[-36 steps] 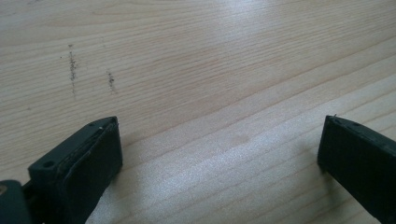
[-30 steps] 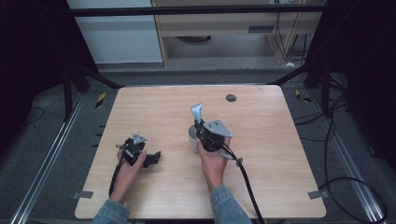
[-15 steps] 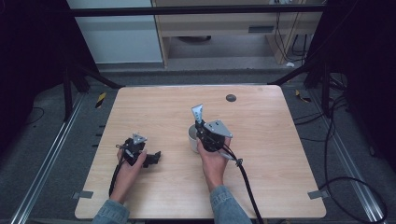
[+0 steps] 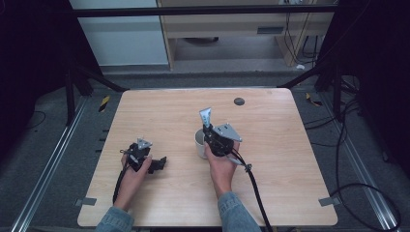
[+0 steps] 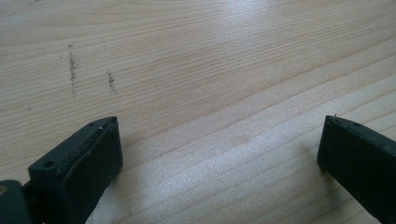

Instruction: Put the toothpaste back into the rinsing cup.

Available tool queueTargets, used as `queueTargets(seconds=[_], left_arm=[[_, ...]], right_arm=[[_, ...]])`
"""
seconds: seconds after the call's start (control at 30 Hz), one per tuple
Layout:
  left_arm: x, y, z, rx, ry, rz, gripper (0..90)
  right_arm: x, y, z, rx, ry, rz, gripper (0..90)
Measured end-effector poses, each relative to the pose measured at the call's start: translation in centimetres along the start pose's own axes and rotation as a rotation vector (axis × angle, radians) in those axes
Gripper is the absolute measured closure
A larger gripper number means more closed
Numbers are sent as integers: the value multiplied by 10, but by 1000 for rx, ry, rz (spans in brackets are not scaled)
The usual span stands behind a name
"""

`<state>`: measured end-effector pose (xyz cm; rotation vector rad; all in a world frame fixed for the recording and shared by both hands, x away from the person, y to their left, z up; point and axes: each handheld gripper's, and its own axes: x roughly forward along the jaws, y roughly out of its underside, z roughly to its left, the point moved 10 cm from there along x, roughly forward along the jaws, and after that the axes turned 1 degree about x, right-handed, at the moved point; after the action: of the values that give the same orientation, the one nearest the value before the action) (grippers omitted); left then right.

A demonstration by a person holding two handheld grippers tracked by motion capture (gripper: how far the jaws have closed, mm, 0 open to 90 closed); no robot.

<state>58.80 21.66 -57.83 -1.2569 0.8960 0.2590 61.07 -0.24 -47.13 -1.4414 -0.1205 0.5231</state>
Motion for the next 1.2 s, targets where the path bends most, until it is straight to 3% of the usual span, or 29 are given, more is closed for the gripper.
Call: queueTargets(seconds=[0.53, 1.2], left_arm=[[0, 0, 0, 1, 0, 1, 0], [0, 0, 0, 1, 1, -1, 0]], right_arm=[[0, -1, -6, 43, -5, 26, 768], [0, -1, -9, 49, -4, 41, 728]])
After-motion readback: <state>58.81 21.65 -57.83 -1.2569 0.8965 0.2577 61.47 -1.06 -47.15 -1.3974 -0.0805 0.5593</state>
